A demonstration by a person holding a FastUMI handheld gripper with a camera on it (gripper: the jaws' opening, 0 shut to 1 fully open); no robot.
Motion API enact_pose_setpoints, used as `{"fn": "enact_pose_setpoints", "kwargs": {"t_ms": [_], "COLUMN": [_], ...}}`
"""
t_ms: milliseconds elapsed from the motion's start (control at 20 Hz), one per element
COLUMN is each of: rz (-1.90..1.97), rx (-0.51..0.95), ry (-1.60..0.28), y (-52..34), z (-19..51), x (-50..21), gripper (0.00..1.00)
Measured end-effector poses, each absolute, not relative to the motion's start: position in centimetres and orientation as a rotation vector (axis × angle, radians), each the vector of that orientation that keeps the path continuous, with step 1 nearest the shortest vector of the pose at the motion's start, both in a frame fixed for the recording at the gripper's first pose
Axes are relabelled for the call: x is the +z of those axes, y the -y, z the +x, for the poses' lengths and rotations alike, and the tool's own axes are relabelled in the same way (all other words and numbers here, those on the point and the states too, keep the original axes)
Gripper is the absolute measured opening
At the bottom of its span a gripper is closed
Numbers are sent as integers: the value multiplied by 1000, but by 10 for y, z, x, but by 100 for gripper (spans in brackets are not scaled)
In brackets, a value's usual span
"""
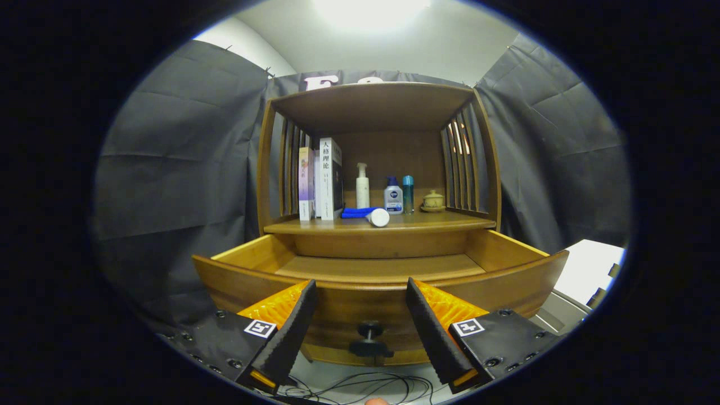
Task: Pull open the drawer, take out the items inside it, and place them on the countertop above the cabinet.
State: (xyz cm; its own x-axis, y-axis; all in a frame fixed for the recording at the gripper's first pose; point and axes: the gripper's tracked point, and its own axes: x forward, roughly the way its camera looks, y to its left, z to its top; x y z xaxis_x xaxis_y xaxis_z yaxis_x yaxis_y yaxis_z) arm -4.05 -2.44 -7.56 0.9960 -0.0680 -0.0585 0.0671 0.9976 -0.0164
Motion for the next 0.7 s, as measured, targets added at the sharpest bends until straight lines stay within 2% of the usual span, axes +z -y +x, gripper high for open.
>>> {"fn": "enact_pose_setpoints", "kwargs": {"t_ms": [700], "rz": [-47], "rx": [-46], "ry": [-196], "y": [14], "z": [-38], "x": [-141], "gripper": [98]}}
